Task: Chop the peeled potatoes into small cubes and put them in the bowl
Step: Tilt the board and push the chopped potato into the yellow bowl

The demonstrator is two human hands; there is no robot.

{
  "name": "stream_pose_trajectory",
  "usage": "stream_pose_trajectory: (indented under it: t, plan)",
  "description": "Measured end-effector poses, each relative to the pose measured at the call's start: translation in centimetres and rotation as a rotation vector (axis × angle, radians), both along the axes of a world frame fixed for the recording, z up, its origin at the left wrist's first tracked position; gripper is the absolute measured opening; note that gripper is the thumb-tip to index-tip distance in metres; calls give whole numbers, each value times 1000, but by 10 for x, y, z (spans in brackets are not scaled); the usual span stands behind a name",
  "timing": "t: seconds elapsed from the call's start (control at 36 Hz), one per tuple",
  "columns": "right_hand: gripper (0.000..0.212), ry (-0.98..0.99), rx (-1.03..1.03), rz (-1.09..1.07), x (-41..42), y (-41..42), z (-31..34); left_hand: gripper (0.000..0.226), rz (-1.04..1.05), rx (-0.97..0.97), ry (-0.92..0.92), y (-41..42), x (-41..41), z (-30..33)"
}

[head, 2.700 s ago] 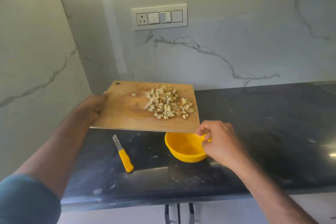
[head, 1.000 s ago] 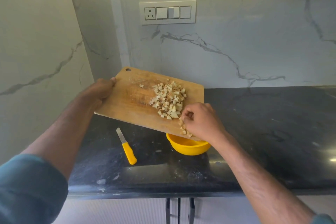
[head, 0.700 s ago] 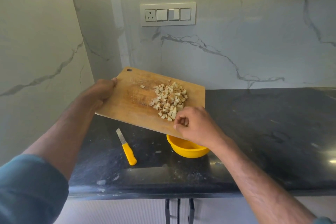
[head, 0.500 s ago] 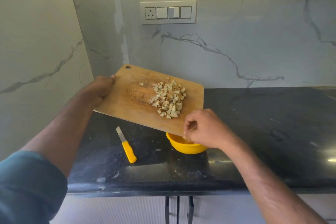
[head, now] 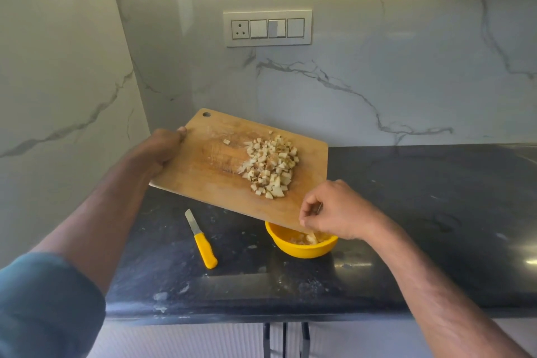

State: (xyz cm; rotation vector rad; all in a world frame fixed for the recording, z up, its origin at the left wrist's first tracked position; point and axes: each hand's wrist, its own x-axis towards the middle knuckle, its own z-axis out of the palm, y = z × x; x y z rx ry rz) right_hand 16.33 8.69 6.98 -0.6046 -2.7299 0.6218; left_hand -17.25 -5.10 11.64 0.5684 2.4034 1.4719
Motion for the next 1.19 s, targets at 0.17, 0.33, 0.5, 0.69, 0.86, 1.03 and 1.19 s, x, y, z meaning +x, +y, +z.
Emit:
stream_pose_trajectory:
  t: [0.17, 0.33, 0.5, 0.69, 0.86, 1.03, 1.19]
  plan:
    - [11, 92, 24, 8, -9, 7, 9, 59, -3, 3, -2, 2, 1, 0]
    - [13, 471, 172, -102, -55, 41, 20, 59, -25, -10, 5, 1, 0, -1]
    - [19, 461, 182, 3, -107, 69, 53, 62, -43, -1, 7, 0, -4, -2]
    - [24, 218, 153, 72, -149, 84, 64, 60, -70, 17, 6, -4, -8, 2]
    - [19, 280, 82, 15, -150, 85, 60, 58, -72, 25, 5, -8, -8, 5]
    - [13, 296, 21, 16, -139, 75, 49, 54, -66, 24, 1, -6, -1, 5]
    - [11, 307, 59, -36, -132, 71, 40, 56, -64, 28, -11, -10, -4, 3]
